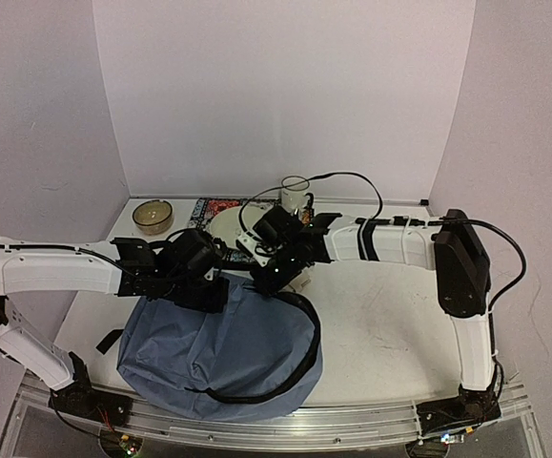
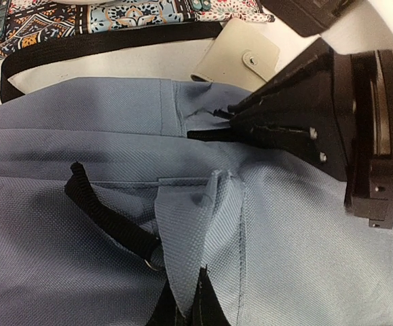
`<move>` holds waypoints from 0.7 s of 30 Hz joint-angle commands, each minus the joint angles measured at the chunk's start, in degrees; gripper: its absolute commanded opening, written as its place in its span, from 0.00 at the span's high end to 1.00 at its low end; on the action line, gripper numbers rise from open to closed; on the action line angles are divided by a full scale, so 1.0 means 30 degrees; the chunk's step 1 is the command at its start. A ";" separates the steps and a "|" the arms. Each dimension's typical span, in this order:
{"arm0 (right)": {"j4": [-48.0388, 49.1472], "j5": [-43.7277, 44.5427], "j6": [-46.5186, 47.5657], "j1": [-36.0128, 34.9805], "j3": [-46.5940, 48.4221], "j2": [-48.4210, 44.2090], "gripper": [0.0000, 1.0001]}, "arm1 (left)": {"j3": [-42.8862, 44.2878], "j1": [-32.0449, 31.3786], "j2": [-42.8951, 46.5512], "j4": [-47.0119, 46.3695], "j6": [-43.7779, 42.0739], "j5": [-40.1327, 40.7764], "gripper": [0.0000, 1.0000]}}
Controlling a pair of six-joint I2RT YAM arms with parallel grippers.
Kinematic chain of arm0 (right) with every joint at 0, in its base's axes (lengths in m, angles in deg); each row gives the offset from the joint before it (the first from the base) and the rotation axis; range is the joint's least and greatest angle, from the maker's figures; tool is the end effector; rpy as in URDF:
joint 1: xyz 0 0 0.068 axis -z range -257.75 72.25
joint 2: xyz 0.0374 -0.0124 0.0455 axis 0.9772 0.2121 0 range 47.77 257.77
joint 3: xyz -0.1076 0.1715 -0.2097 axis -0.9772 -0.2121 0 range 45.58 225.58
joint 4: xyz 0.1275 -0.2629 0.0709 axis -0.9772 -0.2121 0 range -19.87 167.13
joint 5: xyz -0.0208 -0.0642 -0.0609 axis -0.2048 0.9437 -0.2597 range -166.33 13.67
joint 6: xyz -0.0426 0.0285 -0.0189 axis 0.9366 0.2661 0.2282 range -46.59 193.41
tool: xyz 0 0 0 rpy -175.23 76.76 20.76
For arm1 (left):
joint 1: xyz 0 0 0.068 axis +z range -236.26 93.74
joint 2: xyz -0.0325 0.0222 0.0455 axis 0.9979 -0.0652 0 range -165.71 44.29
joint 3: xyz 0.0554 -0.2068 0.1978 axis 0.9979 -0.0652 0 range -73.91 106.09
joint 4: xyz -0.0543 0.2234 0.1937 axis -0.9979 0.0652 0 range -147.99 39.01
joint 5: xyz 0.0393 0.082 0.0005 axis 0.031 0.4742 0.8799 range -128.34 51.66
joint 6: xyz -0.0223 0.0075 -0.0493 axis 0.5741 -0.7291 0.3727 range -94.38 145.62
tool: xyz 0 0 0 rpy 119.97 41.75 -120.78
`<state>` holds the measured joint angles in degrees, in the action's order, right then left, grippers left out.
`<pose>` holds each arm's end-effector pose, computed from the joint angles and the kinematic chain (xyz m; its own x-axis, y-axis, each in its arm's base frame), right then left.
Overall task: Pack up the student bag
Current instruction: Pick up the largest pocket of the bag from the student bag, then zip the student bag into the largest pocket of the bag.
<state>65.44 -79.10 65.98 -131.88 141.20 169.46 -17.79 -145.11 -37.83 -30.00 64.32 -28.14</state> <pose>0.3149 0.4386 0.2148 -0.4634 -0.4204 -0.7800 -0.7783 0.6139 0.1316 0.1761 -0.2788 0.2334 -0.8195 0.1663 -0.5485 0.3537 0.8997 -0.2557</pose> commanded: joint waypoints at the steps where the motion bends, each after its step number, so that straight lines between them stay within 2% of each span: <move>1: -0.1602 0.0548 0.0221 0.0118 0.0355 -0.0521 1.00 | 0.0709 -0.0129 0.0233 -0.0687 -0.0408 0.0334 1.00; 7: -0.1611 0.0916 0.0061 0.0124 -0.0683 -0.2408 1.00 | 0.0630 -0.0063 -0.0102 -0.0162 -0.0324 0.1462 1.00; 12: -0.1571 0.1411 -0.0202 0.0121 -0.2418 -0.4817 1.00 | 0.0808 0.0780 -0.0844 0.0698 -0.0151 0.2212 1.00; 18: -0.0958 0.1054 -0.0832 0.0120 -0.5354 -0.7513 1.00 | 0.1375 0.1743 -0.2152 0.0911 -0.0049 0.2620 1.00; 21: 0.0003 -0.0163 -0.1289 0.0108 -0.7177 -0.9060 1.00 | 0.1850 0.2091 -0.3058 0.1022 0.0091 0.2755 1.00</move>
<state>65.45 -76.99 64.35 -131.66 125.64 148.79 -15.34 -141.47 -43.65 -29.46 64.31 -25.62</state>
